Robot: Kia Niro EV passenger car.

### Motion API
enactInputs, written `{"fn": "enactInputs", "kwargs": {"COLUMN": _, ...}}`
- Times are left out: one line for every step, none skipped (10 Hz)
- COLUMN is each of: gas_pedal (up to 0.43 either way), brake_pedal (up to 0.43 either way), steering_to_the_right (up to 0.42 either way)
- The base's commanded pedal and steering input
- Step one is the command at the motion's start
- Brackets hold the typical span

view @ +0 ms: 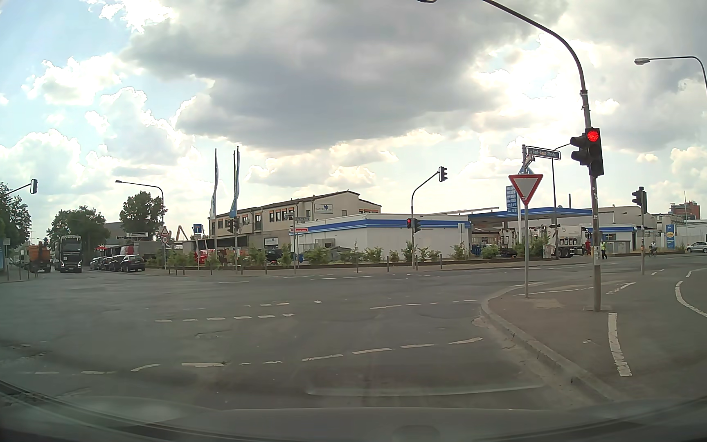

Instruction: Follow the waypoints while adhering to traffic rules and regulations

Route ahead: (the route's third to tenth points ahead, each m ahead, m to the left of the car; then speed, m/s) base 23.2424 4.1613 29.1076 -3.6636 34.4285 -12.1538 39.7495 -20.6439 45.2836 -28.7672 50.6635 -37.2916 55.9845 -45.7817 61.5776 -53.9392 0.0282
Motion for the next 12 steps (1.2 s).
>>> {"fn": "enactInputs", "kwargs": {"gas_pedal": 0.0, "brake_pedal": 0.268, "steering_to_the_right": -0.013}}
{"fn": "enactInputs", "kwargs": {"gas_pedal": 0.0, "brake_pedal": 0.28, "steering_to_the_right": -0.014}}
{"fn": "enactInputs", "kwargs": {"gas_pedal": 0.0, "brake_pedal": 0.311, "steering_to_the_right": -0.013}}
{"fn": "enactInputs", "kwargs": {"gas_pedal": 0.0, "brake_pedal": 0.329, "steering_to_the_right": -0.013}}
{"fn": "enactInputs", "kwargs": {"gas_pedal": 0.0, "brake_pedal": 0.329, "steering_to_the_right": -0.013}}
{"fn": "enactInputs", "kwargs": {"gas_pedal": 0.0, "brake_pedal": 0.329, "steering_to_the_right": -0.013}}
{"fn": "enactInputs", "kwargs": {"gas_pedal": 0.0, "brake_pedal": 0.335, "steering_to_the_right": -0.013}}
{"fn": "enactInputs", "kwargs": {"gas_pedal": 0.0, "brake_pedal": 0.329, "steering_to_the_right": -0.013}}
{"fn": "enactInputs", "kwargs": {"gas_pedal": 0.0, "brake_pedal": 0.329, "steering_to_the_right": -0.013}}
{"fn": "enactInputs", "kwargs": {"gas_pedal": 0.0, "brake_pedal": 0.329, "steering_to_the_right": -0.013}}
{"fn": "enactInputs", "kwargs": {"gas_pedal": 0.0, "brake_pedal": 0.323, "steering_to_the_right": -0.013}}
{"fn": "enactInputs", "kwargs": {"gas_pedal": 0.0, "brake_pedal": 0.323, "steering_to_the_right": -0.013}}
